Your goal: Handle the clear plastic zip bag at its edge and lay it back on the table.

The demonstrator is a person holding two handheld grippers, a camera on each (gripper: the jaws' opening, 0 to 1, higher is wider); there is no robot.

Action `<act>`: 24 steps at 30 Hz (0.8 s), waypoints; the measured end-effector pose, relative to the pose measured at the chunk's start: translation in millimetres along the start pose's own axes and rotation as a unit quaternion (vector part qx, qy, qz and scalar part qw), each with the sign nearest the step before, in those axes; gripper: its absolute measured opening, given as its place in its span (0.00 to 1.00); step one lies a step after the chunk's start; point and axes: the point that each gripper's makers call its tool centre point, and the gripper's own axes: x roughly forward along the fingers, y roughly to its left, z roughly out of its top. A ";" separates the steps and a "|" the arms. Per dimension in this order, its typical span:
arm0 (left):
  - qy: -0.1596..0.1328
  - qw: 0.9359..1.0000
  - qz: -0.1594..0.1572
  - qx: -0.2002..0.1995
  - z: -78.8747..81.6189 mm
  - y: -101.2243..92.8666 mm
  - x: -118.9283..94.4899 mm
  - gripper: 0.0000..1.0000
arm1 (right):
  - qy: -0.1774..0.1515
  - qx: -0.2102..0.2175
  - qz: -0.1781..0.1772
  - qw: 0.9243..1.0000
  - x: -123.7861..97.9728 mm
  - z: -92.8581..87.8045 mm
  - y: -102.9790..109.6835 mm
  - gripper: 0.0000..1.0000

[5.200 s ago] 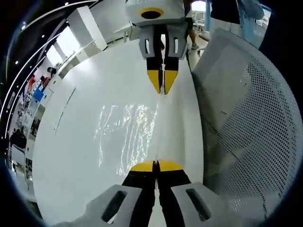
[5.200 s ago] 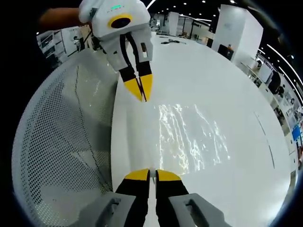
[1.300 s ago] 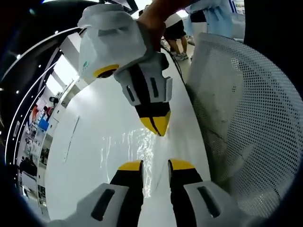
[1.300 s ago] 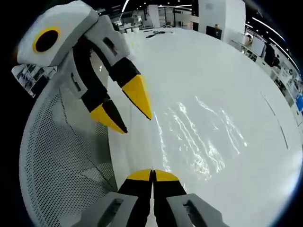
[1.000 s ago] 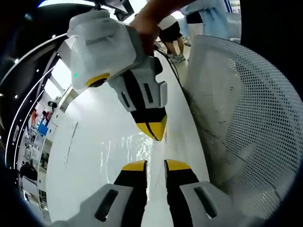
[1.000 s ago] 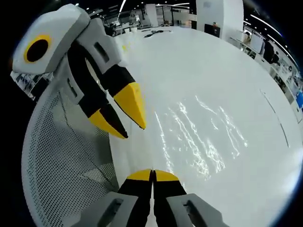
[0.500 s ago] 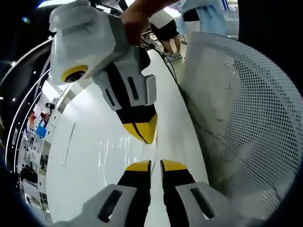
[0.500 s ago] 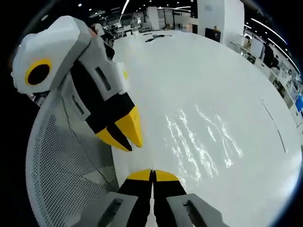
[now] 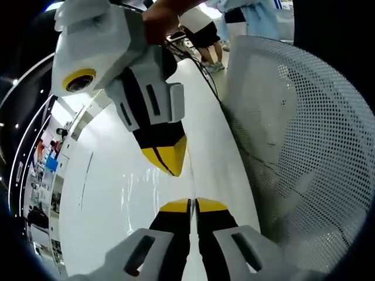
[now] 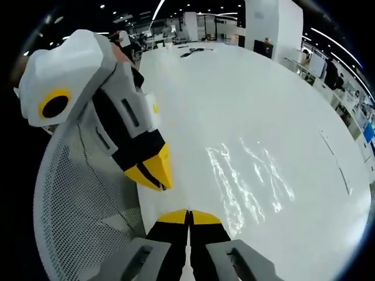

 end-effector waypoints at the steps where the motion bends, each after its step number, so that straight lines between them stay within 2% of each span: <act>1: 0.000 1.000 0.000 -0.001 0.1 0.2 0.4 0.00 | -0.002 -0.001 -0.003 1.000 -0.8 0.1 -1.1 0.00; 10: -0.002 1.000 -0.001 -0.023 1.2 2.0 2.2 0.00 | -0.028 -0.024 -0.030 0.999 -5.5 5.7 -12.0 0.00; 17: -0.002 0.999 0.002 -0.031 1.0 6.5 0.5 0.00 | -0.045 -0.024 -0.043 0.998 -7.8 9.3 -22.3 0.00; 24: 0.002 0.999 0.010 -0.045 -1.9 13.3 -2.6 0.00 | -0.087 -0.039 -0.077 0.993 -18.4 24.2 -28.0 0.00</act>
